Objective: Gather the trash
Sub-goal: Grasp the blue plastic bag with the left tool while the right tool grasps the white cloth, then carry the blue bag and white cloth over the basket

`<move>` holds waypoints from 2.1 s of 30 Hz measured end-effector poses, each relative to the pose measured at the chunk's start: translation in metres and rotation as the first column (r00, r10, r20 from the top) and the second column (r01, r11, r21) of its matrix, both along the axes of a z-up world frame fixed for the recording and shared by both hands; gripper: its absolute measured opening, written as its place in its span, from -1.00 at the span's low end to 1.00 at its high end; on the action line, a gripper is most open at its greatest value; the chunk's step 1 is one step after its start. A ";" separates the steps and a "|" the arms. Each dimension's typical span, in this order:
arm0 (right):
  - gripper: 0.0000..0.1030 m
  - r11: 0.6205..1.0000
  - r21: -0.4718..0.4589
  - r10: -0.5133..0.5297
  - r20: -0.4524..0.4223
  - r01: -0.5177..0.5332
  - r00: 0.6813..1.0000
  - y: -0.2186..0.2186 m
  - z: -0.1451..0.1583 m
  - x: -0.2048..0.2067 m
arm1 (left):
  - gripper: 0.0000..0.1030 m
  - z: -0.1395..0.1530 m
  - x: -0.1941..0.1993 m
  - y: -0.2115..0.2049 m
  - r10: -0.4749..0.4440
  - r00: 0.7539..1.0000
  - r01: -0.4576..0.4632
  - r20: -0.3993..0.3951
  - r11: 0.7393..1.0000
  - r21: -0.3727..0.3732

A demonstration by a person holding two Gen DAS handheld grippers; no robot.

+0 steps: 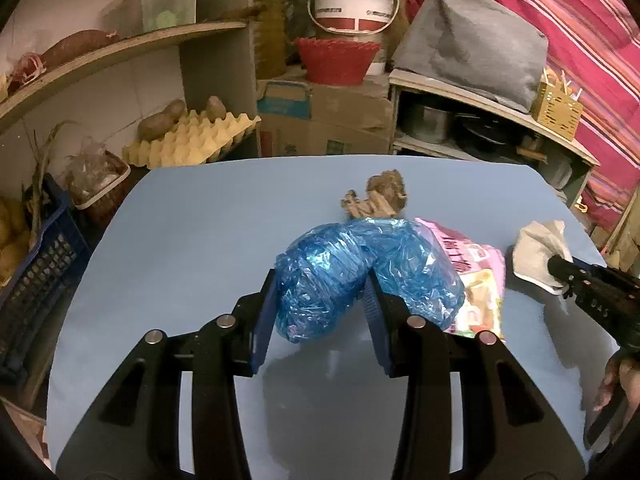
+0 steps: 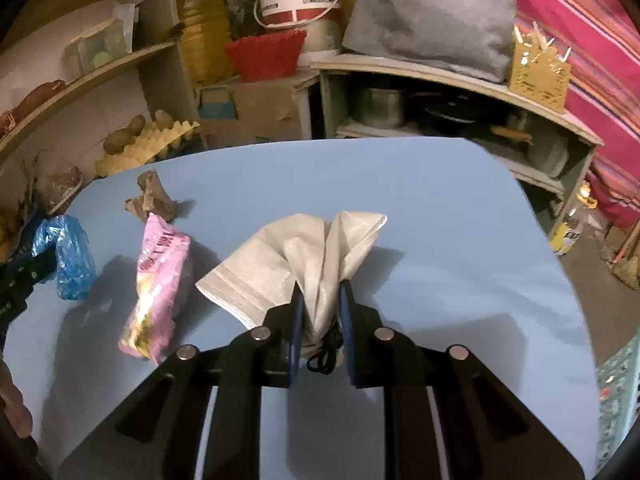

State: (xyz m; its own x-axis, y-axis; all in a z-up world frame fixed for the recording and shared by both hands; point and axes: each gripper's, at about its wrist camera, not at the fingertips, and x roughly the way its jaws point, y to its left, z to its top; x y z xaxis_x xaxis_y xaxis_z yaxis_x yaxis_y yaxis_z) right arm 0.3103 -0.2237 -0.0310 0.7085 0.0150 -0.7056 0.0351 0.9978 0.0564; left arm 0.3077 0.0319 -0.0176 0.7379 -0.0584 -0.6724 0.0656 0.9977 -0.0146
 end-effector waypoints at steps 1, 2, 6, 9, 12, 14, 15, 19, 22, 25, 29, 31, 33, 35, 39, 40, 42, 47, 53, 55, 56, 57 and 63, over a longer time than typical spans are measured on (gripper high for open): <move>-0.66 1.000 -0.002 -0.005 0.003 0.005 1.000 -0.003 0.001 -0.002 | -0.22 0.001 -0.003 -0.003 -0.002 1.000 0.002 0.004 1.000 0.001; -0.66 1.000 0.002 -0.011 0.007 0.011 1.000 -0.009 0.004 -0.006 | -0.22 0.003 -0.006 -0.006 -0.005 1.000 0.005 0.008 1.000 0.001; -0.66 0.999 0.020 -0.035 0.024 0.034 0.999 -0.033 0.011 -0.022 | -0.22 0.009 -0.018 -0.020 -0.020 0.999 0.020 0.030 1.000 -0.001; -0.66 0.998 0.031 -0.055 0.037 0.054 0.998 -0.050 0.016 -0.033 | -0.22 0.010 -0.025 -0.031 -0.034 0.999 0.034 0.030 0.999 -0.005; -0.66 0.997 0.021 -0.071 0.053 0.070 0.996 -0.066 0.020 -0.048 | -0.22 0.010 -0.032 -0.043 -0.049 0.998 0.049 0.031 0.999 0.001; -0.66 0.996 0.021 -0.082 0.061 0.081 0.995 -0.077 0.024 -0.058 | -0.22 0.009 -0.037 -0.054 -0.059 0.998 0.059 0.033 0.998 0.002; -0.66 0.996 0.022 -0.087 0.064 0.086 0.994 -0.083 0.025 -0.062 | -0.22 0.009 -0.041 -0.061 -0.067 0.997 0.066 0.034 0.998 0.006; -0.66 0.994 0.025 -0.107 0.074 0.105 0.992 -0.106 0.030 -0.078 | -0.22 0.009 -0.053 -0.086 -0.100 0.994 0.100 0.040 0.995 0.017; -0.66 0.991 0.037 -0.129 0.086 0.126 0.988 -0.124 0.035 -0.090 | -0.22 0.008 -0.061 -0.108 -0.135 0.990 0.134 0.044 0.991 0.020; -0.66 0.986 0.063 -0.163 0.103 0.158 0.981 -0.148 0.041 -0.106 | -0.22 0.008 -0.072 -0.135 -0.180 0.982 0.177 0.050 0.983 0.051; -0.66 0.975 0.079 -0.218 0.131 0.209 0.967 -0.182 0.052 -0.128 | -0.21 0.012 -0.089 -0.170 -0.242 0.968 0.237 0.061 0.968 0.080; -0.66 0.970 0.079 -0.238 0.139 0.229 0.961 -0.194 0.056 -0.134 | -0.21 0.017 -0.097 -0.187 -0.269 0.961 0.264 0.067 0.961 0.081; -0.66 0.963 0.080 -0.266 0.146 0.257 0.953 -0.212 0.059 -0.144 | -0.21 0.023 -0.105 -0.208 -0.296 0.952 0.289 0.080 0.954 0.083; -0.66 0.955 0.082 -0.295 0.148 0.286 0.944 -0.230 0.061 -0.154 | -0.21 0.028 -0.107 -0.225 -0.316 0.945 0.311 0.086 0.948 0.066; -0.66 0.941 0.064 -0.338 0.145 0.332 0.930 -0.256 0.062 -0.172 | -0.19 0.036 -0.116 -0.269 -0.363 0.926 0.360 0.102 0.932 0.048; -0.66 0.938 0.060 -0.345 0.143 0.340 0.928 -0.261 0.061 -0.175 | -0.19 0.037 -0.119 -0.283 -0.378 0.920 0.376 0.105 0.926 0.039; -0.66 0.930 0.055 -0.369 0.137 0.364 0.919 -0.277 0.059 -0.185 | -0.19 0.038 -0.124 -0.304 -0.402 0.909 0.402 0.107 0.915 0.024; -0.66 0.903 0.070 -0.430 0.130 0.424 0.893 -0.314 0.054 -0.208 | -0.19 0.034 -0.144 -0.363 -0.482 0.871 0.486 0.098 0.874 -0.017; -0.66 0.875 0.125 -0.482 0.137 0.467 0.866 -0.347 0.052 -0.232 | -0.19 0.023 -0.160 -0.418 -0.553 0.830 0.556 0.068 0.830 -0.036; -0.66 0.872 0.133 -0.487 0.140 0.471 0.862 -0.352 0.051 -0.235 | -0.19 0.017 -0.164 -0.434 -0.573 0.817 0.575 0.057 0.818 -0.025; -0.66 0.871 0.134 -0.489 0.139 0.473 0.861 -0.354 0.051 -0.236 | -0.19 0.015 -0.166 -0.442 -0.580 0.813 0.581 0.052 0.814 -0.018; -0.66 0.870 0.137 -0.491 0.138 0.474 0.860 -0.357 0.050 -0.237 | -0.19 0.013 -0.167 -0.447 -0.583 0.811 0.584 0.047 0.812 -0.014; -0.66 0.852 0.159 -0.519 0.128 0.499 0.845 -0.369 0.046 -0.242 | 0.15 0.000 -0.161 -0.468 -0.594 0.805 0.593 0.000 0.805 -0.019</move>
